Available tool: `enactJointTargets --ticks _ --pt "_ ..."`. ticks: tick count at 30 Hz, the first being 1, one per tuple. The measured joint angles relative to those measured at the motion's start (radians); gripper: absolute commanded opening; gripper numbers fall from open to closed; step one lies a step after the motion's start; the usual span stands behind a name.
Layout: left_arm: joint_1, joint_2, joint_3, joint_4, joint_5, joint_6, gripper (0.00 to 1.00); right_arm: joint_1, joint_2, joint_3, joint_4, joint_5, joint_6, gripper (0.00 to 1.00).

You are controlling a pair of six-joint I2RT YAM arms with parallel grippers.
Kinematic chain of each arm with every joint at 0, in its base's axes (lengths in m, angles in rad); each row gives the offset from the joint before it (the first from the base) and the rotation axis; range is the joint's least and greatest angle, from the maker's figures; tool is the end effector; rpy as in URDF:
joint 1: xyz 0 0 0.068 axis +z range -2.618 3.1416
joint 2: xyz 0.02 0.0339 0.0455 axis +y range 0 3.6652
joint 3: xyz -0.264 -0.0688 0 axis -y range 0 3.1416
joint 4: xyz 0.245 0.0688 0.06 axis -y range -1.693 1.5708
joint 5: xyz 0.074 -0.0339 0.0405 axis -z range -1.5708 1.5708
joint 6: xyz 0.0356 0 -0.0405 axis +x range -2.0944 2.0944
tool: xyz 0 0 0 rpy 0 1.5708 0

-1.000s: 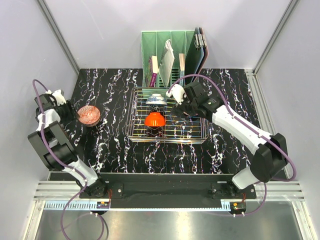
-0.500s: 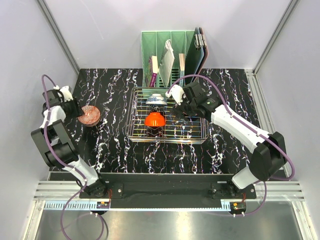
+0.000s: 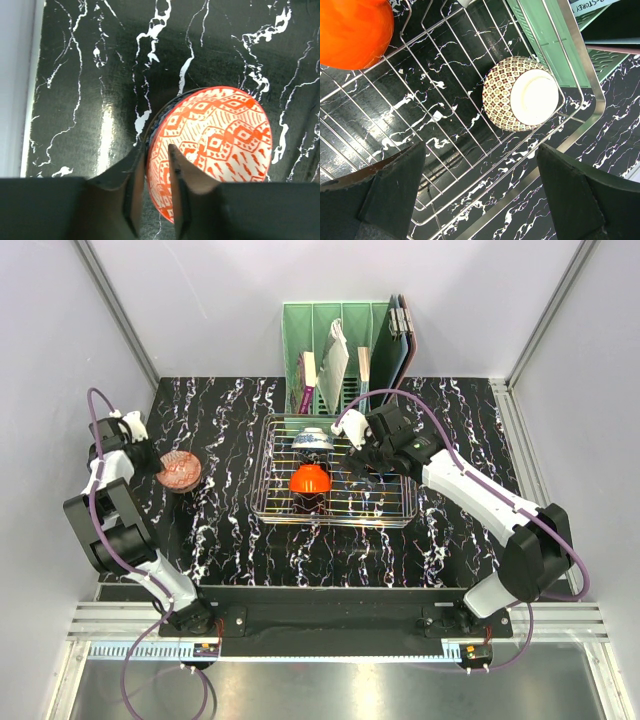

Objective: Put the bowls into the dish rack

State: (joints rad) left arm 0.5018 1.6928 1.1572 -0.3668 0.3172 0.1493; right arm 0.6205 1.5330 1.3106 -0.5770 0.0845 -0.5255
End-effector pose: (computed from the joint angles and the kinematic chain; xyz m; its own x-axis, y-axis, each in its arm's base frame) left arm 0.3212 0.1636 0.2175 -0.7232 -0.2356 -0.6492 -0.1820 0.9718 -0.1499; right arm 0.2772 0.1944 0.3033 -0.2380 -0.7845 -0.5727 -0.7524 0.5218 -0.4021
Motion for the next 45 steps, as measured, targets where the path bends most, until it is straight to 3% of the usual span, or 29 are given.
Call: enactJointTargets --ticks 7,22,34,39,45 --pt "-0.002 0.0 0.0 -0.002 -0.013 0.004 0.0 0.0 0.0 0.0 0.0 0.001 0.0 1.0" --pt "-0.006 -0.019 0.014 -0.04 -0.022 0.011 0.0 0.0 0.002 0.009 -0.001 0.004 0.0 1.0" --pt "-0.01 -0.236 0.097 -0.161 0.087 0.027 0.0 0.0 0.014 0.121 -0.044 -0.015 0.065 1.0" --pt "-0.06 -0.331 0.097 -0.194 0.191 0.059 0.0 -0.001 0.062 0.269 -0.112 -0.188 0.156 1.0" --pt "-0.218 -0.431 0.085 -0.219 0.32 0.092 0.0 -0.011 0.146 0.466 -0.191 -0.506 0.297 1.0"
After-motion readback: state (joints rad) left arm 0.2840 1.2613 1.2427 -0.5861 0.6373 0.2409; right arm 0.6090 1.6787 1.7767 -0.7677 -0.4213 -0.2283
